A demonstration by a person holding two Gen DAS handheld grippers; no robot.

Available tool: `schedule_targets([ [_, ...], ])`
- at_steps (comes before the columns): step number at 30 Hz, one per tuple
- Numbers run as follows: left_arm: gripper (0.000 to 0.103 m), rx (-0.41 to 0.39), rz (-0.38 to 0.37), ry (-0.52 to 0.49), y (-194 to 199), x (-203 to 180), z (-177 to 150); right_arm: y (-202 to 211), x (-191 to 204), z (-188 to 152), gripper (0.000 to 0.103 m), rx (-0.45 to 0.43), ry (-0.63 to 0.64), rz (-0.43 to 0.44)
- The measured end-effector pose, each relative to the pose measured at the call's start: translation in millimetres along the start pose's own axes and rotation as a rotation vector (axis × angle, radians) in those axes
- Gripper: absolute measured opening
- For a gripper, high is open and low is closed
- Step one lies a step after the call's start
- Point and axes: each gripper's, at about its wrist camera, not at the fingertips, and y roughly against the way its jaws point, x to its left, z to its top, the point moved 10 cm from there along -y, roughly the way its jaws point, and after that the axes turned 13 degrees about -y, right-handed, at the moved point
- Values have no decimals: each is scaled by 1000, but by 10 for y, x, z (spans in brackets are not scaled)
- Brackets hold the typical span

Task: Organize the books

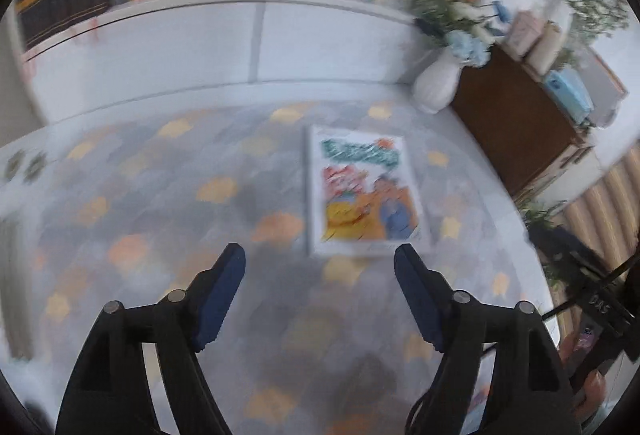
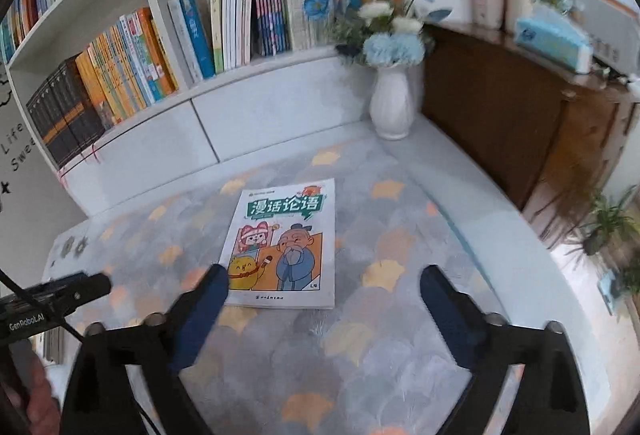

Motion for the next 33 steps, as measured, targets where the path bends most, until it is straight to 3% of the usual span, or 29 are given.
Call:
schedule_targets([
  [3,73,90,-16,31,-471,1,5,-374,-178,-41,96,107,-51,21],
  [8,70,142,-5,56,-1001,90,-32,-919,-283,-236,96,245,-63,12],
  [12,50,206,-32,57,-1328,74,-132,-1266,-227,-318,92,297,-35,7],
  [14,46,220,-52,71,-1439,75,-165,-1397,-229,-341,84,311,-34,-1],
  [16,27,224,-81,77,-1524,61,-181,-1517,-223,-355,69,327,-36,-6],
  [19,25,230,-105,84,-1614,54,-191,-1643,-187,-361,51,331,-23,4],
  [24,25,228,-142,103,-1695,46,-180,-1816,-185,-366,47,324,14,-29],
  [30,26,209,-297,192,-1624,38,-205,-1849,-85,-373,49,328,50,19],
  [33,26,157,-446,262,-1391,-28,-195,-1816,-138,-375,49,350,23,63],
])
